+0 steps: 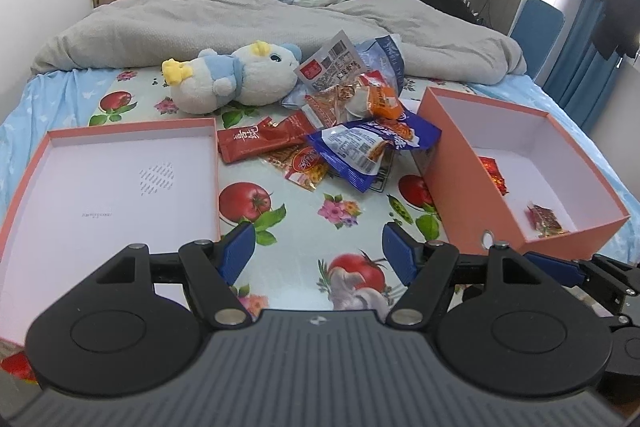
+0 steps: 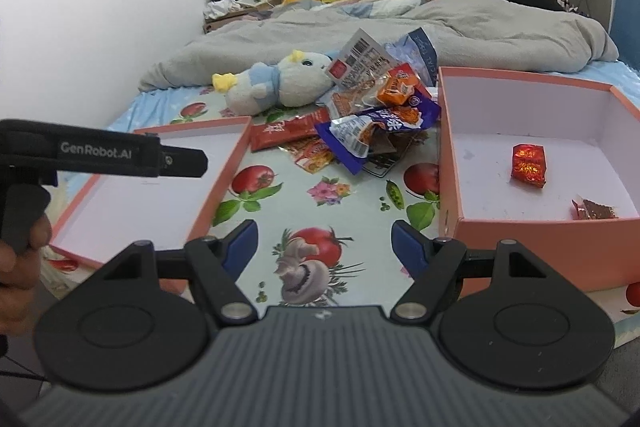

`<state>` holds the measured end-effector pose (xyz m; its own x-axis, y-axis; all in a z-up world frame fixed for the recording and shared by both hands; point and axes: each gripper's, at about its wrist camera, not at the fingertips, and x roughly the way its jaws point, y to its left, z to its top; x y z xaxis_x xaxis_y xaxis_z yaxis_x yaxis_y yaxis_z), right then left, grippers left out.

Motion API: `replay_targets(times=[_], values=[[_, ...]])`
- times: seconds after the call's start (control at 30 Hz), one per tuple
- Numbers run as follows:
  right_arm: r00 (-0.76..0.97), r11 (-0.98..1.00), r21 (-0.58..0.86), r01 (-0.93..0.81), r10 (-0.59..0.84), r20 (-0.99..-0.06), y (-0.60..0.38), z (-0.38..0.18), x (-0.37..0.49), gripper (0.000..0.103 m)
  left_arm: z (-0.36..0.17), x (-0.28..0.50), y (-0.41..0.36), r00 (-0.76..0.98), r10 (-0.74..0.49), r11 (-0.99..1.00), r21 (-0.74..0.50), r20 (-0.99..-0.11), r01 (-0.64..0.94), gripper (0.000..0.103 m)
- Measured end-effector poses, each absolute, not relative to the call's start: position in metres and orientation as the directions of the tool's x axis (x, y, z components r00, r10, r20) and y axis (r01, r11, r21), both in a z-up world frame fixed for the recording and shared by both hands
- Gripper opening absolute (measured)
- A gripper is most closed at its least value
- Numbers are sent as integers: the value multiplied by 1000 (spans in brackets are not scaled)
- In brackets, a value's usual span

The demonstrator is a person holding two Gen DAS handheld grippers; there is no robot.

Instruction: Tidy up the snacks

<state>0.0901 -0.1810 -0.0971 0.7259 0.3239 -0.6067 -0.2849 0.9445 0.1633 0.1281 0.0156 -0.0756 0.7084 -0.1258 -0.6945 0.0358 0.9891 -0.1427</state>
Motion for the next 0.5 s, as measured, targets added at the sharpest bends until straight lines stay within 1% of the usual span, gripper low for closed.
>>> replay_targets(times=[0.5], values=[[731,951,148,-270,303,-611,-183,-116,163,75,-122,212,22,697,-97,994,-110,-710,25,75]])
